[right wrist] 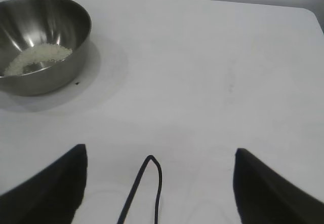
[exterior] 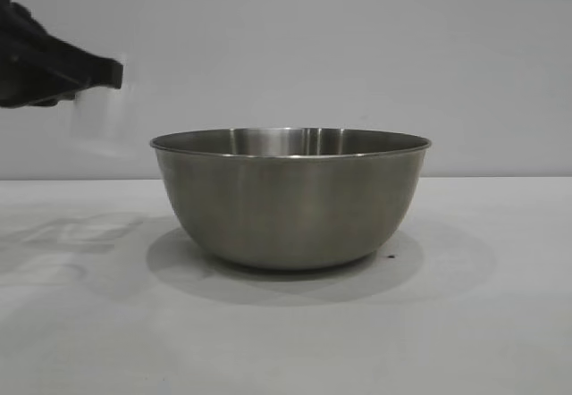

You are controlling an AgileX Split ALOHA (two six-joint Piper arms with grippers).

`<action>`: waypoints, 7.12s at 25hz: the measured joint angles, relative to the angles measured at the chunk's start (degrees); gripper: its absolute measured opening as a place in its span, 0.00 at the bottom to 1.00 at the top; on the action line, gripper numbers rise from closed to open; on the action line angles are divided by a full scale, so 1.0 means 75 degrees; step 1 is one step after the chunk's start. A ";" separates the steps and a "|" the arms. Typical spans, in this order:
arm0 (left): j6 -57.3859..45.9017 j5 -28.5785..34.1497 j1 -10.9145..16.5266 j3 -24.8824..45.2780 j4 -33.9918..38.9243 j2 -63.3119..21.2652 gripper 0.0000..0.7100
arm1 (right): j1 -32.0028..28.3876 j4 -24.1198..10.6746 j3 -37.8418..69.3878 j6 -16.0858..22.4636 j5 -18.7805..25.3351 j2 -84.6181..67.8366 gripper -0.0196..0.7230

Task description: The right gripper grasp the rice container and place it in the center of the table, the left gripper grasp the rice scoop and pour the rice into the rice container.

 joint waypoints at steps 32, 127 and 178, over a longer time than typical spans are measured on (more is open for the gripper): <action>-0.1021 -0.0058 0.0472 0.0511 0.0519 0.1226 0.39 | 0.0082 0.0000 0.0000 0.0000 -0.0003 0.0000 0.76; -0.1175 1.7250 0.0472 0.0770 0.2842 -1.4670 0.66 | 0.0082 0.0000 0.0000 0.0000 -0.0016 0.0000 0.76; -0.1095 1.7249 0.2894 0.0770 0.2814 -1.4977 0.66 | -0.0532 0.0000 0.0000 0.0000 -0.0016 0.0000 0.76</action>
